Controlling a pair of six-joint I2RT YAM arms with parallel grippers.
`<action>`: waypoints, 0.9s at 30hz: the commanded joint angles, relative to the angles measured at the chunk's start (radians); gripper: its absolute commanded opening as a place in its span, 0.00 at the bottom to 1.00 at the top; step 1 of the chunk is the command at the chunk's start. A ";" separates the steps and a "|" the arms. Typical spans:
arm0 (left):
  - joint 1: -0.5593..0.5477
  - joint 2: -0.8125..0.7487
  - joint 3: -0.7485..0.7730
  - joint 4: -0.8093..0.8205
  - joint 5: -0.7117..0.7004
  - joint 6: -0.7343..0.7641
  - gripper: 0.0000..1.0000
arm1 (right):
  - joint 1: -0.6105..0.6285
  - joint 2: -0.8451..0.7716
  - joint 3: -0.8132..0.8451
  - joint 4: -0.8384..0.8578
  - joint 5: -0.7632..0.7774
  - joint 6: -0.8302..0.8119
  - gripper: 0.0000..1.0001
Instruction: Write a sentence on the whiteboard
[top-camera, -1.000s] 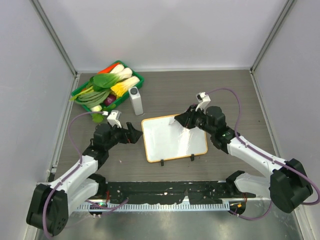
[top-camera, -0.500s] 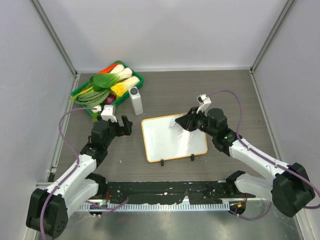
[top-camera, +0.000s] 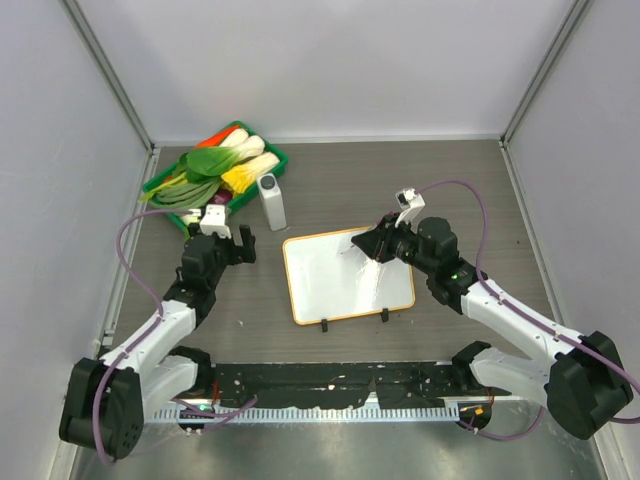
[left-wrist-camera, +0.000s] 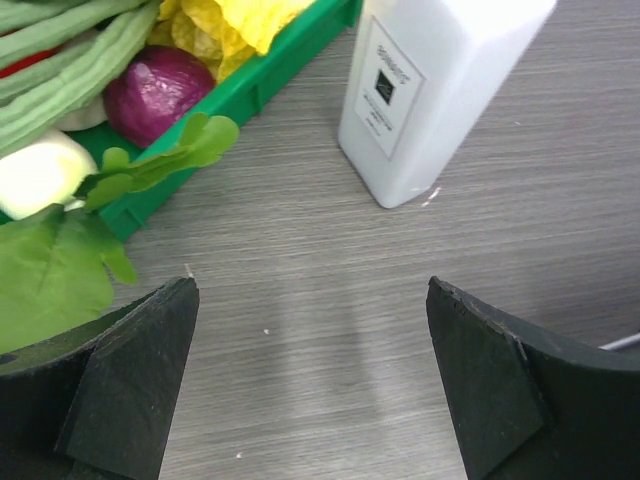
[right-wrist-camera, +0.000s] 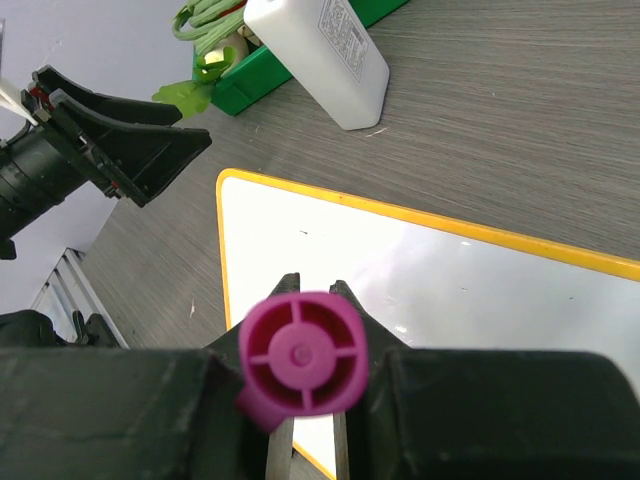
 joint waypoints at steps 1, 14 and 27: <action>0.038 0.021 0.002 0.111 0.008 0.046 1.00 | 0.004 -0.020 0.005 0.017 0.010 -0.023 0.01; 0.116 0.185 -0.097 0.454 -0.071 0.087 1.00 | 0.001 -0.006 0.005 0.031 0.001 -0.022 0.01; 0.170 0.498 -0.128 0.811 -0.082 0.135 1.00 | -0.004 -0.036 -0.007 0.029 -0.002 -0.034 0.01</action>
